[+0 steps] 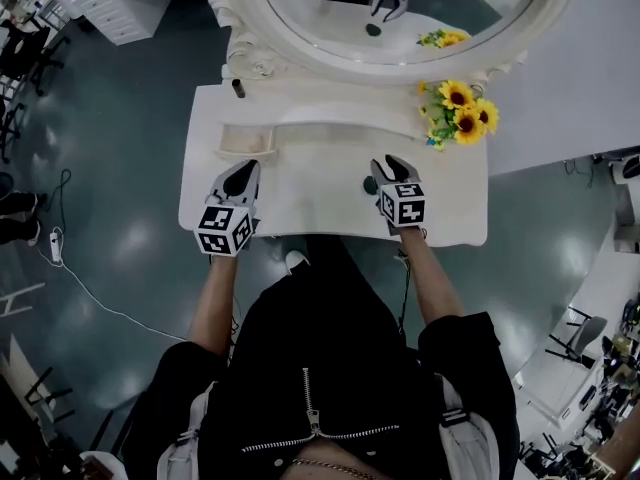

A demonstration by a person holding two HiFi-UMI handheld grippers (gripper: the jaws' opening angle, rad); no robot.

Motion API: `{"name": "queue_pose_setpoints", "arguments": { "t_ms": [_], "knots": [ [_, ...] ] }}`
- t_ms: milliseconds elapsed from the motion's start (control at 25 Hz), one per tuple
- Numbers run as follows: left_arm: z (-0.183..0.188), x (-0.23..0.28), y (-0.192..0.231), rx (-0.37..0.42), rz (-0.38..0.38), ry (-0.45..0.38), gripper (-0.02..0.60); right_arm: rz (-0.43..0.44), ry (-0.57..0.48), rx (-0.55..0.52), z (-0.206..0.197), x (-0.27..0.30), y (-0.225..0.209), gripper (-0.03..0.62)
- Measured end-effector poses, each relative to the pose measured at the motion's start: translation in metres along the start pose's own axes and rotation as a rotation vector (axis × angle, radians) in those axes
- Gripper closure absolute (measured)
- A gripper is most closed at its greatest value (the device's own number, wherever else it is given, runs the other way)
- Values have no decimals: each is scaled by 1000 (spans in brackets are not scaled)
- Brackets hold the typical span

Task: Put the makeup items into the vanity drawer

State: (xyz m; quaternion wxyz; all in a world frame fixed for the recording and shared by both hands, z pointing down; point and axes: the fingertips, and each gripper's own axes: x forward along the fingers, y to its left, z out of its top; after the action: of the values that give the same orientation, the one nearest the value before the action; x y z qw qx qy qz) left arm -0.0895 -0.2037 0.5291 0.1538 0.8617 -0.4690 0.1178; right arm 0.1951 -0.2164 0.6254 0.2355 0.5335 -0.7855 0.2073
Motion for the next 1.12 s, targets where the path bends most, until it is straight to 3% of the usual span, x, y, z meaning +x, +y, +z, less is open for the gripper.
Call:
{"name": "queue_pose_setpoints", "arguments": {
  "t_ms": [360, 680, 1040, 1120],
  "knots": [
    [-9, 1, 4, -9, 8, 29, 560, 18, 275, 50, -91, 22, -6, 408],
    [-13, 0, 6, -12, 6, 42, 560, -38, 351, 60, -116, 28, -11, 352],
    [-17, -7, 14, -22, 23, 40, 560, -39, 362, 53, -111, 26, -3, 448],
    [-17, -11, 18, -25, 30, 36, 560, -46, 350, 81, -105, 23, -3, 543]
  ]
}}
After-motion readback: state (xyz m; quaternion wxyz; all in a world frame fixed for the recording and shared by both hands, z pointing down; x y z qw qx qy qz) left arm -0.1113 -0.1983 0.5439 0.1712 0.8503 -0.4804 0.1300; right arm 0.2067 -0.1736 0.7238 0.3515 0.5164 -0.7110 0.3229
